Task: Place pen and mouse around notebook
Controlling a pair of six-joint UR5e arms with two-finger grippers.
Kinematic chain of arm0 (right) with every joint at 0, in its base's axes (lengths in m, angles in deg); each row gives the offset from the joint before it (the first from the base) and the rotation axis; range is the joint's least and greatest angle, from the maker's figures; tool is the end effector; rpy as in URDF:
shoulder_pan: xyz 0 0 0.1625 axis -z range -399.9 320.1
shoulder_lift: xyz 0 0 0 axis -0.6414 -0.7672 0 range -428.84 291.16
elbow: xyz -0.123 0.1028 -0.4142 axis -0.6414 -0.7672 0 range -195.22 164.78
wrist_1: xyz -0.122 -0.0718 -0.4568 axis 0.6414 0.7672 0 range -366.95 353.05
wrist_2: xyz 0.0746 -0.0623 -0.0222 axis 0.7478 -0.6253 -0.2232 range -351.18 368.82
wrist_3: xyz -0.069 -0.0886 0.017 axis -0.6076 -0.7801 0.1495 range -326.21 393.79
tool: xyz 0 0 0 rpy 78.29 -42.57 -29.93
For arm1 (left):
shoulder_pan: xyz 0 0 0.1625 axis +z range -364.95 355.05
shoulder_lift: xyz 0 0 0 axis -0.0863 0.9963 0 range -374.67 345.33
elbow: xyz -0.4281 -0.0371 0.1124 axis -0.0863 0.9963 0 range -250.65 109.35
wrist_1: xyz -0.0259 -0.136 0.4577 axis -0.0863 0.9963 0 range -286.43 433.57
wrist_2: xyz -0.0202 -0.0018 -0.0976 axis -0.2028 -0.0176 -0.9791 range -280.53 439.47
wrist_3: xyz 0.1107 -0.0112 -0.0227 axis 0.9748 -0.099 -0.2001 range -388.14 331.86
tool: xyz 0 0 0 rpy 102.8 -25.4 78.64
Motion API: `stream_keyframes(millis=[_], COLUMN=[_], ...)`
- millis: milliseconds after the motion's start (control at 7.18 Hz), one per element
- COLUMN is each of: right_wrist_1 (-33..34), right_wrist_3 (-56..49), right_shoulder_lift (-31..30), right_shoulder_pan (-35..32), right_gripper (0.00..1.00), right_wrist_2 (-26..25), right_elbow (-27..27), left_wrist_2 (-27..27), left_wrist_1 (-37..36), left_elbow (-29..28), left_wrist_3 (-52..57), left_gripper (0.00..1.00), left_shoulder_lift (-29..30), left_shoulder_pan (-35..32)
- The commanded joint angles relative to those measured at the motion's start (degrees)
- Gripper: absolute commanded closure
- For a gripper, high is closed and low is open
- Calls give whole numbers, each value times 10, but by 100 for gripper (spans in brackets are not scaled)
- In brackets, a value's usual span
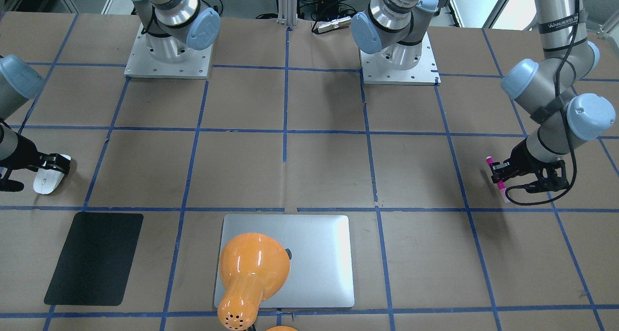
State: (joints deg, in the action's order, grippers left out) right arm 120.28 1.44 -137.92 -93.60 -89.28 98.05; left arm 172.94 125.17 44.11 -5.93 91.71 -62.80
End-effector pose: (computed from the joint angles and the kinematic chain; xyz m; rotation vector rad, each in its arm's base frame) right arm -0.2448 -0.5315 0.1335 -0.0929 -3.0794 -0.2774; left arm 0.1937 -0.5458 0.1686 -0.2670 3.0962 0.1089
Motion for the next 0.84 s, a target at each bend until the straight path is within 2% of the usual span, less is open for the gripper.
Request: stream_keyframes(millis=[0, 139, 418, 557, 696], right_wrist_1=[-6, -15, -129, -157, -155], right_wrist_3=[11, 25, 87, 129, 163], right_shoulder_lift=[-11, -21, -18, 13, 56], right_shoulder_pan=[-4, -13, -96, -152, -199], right_gripper=[71, 72, 72, 72, 72], right_wrist_2=[-1, 1, 46, 65, 77], right_elbow=[-3, -22, -133, -195, -242], left_wrist_2=[-30, -32, -25, -29, -30], left_wrist_1=[36, 36, 32, 24, 24], left_elbow=[0, -1, -5, -7, -15], left_wrist_3=[-273, -387, -623, -764, -890], left_gripper=[100, 100, 100, 100, 100], left_shoulder_lift=[-39, -45, -34, -24, -14], left_shoulder_pan=[-114, -178, -307, -373, -436])
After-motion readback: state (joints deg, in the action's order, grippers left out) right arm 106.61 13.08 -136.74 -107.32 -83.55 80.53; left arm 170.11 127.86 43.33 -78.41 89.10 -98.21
